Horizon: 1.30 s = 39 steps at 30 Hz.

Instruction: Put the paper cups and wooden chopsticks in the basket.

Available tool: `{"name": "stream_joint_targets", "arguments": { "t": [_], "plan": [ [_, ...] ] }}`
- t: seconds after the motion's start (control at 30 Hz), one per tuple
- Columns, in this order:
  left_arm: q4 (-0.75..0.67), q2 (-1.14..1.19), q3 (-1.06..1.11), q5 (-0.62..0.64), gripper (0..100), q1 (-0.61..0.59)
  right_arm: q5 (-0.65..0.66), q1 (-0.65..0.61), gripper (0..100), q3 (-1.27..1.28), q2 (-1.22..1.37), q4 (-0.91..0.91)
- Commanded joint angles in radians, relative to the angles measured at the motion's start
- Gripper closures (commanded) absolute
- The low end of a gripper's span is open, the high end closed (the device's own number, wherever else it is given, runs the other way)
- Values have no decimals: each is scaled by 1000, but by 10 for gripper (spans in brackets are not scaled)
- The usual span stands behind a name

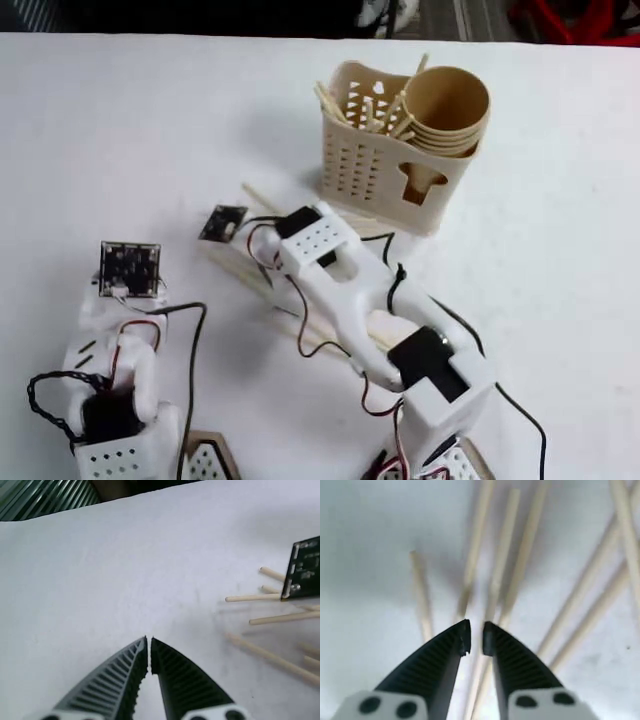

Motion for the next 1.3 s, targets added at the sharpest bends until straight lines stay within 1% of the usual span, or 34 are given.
{"name": "stream_joint_targets", "arguments": {
  "t": [0.0,0.07,0.13,0.23,0.43,0.47,0.53,0.63,0.67,0.73,0.83,1.1,1.27],
  "plan": [
    [-26,-8,-6,5,958,-8,-35,-48,858,-11,-53,13],
    [-26,-8,-8,5,958,-8,-54,-76,818,-5,-51,-5],
    [-26,-8,-8,5,958,-8,-58,-91,801,-5,-50,-24],
    [-26,-8,-8,5,958,-8,-58,-88,800,-5,-25,-56],
    [-26,-8,-8,5,958,-8,-49,-56,800,-15,127,-131],
    [-26,-8,-8,5,958,-8,-49,-50,801,-29,140,-122],
    [-26,-8,-8,5,958,-8,-49,-36,831,-60,153,-87],
    [-26,-8,-8,5,958,-8,-49,-28,961,-77,174,-76],
    [-26,-8,-8,5,958,-8,-51,-28,990,-83,179,-67],
    [-26,-8,-8,5,958,-8,-51,-28,971,-83,179,-56],
    [-26,-8,-8,5,958,-8,-51,-7,979,-83,157,-51],
    [-26,-8,-6,5,958,-10,-51,88,980,-77,-71,-1],
    [-26,-8,-6,5,958,-10,-49,73,980,-55,-101,8]
  ]
}}
